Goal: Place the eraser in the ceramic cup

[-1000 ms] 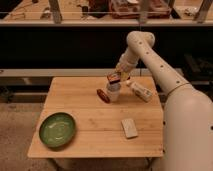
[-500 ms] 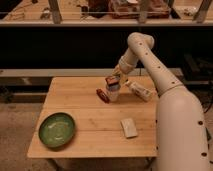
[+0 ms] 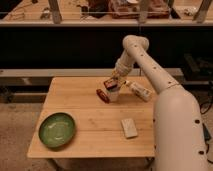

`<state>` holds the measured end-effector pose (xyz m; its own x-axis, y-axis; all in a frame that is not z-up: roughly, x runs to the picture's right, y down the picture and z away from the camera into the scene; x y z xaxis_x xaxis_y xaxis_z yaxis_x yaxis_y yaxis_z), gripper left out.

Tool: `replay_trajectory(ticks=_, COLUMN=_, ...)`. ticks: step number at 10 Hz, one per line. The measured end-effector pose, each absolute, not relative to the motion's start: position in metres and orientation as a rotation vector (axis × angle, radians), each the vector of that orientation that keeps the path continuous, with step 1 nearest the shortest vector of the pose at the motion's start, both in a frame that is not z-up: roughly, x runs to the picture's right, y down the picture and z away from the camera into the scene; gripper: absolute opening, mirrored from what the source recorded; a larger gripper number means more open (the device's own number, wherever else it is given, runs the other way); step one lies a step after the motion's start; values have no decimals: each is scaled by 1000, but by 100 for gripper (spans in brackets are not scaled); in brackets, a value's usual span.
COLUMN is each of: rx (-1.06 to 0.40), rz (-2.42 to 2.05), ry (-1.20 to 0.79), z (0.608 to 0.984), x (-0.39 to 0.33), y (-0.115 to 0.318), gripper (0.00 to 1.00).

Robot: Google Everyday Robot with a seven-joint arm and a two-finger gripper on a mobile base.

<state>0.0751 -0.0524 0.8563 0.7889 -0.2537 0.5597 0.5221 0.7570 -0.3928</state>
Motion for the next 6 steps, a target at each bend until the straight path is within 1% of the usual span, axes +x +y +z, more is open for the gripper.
replay_trajectory(ticks=1, rx=-570, rz=-447, ry=-500, z=857, x=75, y=-50, gripper=47)
replay_trajectory(ticks=3, rx=-573, rz=-447, ry=-491, z=859, x=74, y=-48, gripper=69)
replay_trajectory(ticks=4, rx=-574, rz=-445, ry=-490, z=859, x=74, y=-48, gripper=76)
replay_trajectory(ticks=5, rx=-574, rz=-443, ry=-490, z=860, x=74, y=-48, gripper=80)
replay_trajectory(ticks=6, rx=-575, rz=-439, ry=-493, z=860, x=74, y=-49, gripper=80)
